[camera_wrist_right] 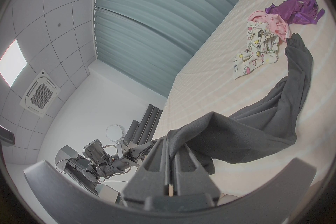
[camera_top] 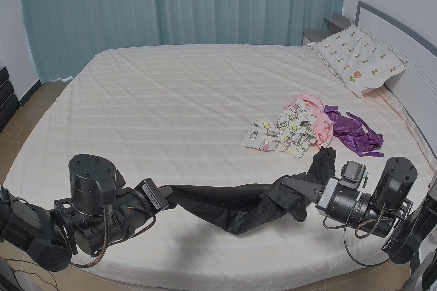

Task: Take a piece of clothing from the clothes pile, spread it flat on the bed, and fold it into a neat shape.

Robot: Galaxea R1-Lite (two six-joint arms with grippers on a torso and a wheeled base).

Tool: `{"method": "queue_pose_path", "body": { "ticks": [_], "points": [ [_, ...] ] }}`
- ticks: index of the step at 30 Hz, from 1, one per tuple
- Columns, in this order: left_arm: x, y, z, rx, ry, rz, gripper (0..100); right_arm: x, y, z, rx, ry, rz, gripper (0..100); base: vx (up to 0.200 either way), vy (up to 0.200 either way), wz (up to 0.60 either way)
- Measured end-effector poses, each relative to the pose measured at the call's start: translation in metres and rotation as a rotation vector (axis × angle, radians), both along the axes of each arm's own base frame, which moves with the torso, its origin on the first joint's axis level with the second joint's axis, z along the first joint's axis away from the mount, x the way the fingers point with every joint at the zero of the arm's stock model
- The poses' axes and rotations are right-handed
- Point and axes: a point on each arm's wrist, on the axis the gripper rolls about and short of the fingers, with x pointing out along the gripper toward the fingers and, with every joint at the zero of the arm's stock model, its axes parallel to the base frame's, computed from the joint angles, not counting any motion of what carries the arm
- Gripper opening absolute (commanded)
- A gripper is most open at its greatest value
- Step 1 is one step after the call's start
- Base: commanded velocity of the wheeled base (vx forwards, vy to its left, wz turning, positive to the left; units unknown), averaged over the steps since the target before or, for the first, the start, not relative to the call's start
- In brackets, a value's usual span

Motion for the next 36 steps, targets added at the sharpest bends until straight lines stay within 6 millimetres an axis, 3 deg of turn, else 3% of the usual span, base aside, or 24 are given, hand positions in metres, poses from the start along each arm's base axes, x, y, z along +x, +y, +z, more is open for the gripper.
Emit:
{"method": "queue_pose_path", "body": {
  "ticks": [22, 31, 36],
  "points": [
    [-0.0019, -0.0010, -0.0023, 0.003, 0.011, -0.015, 0, 0.0005, 0.0005, -0.0018, 0.002, 0.013, 0.006, 0, 0.000, 0.200, 0.00],
    [-0.0020, -0.0005, -0.0027, 0.003, 0.013, -0.015, 0, -0.0009, -0.0010, -0.0018, 0.000, 0.014, 0.002, 0, 0.000, 0.000, 0.00],
    [-0.0027, 0.0000, -0.0039, 0.006, 0.018, -0.017, 0, -0.0034, -0.0040, -0.0042, -0.009, 0.027, 0.001, 0, -0.200, 0.000, 0.00]
  ]
}}
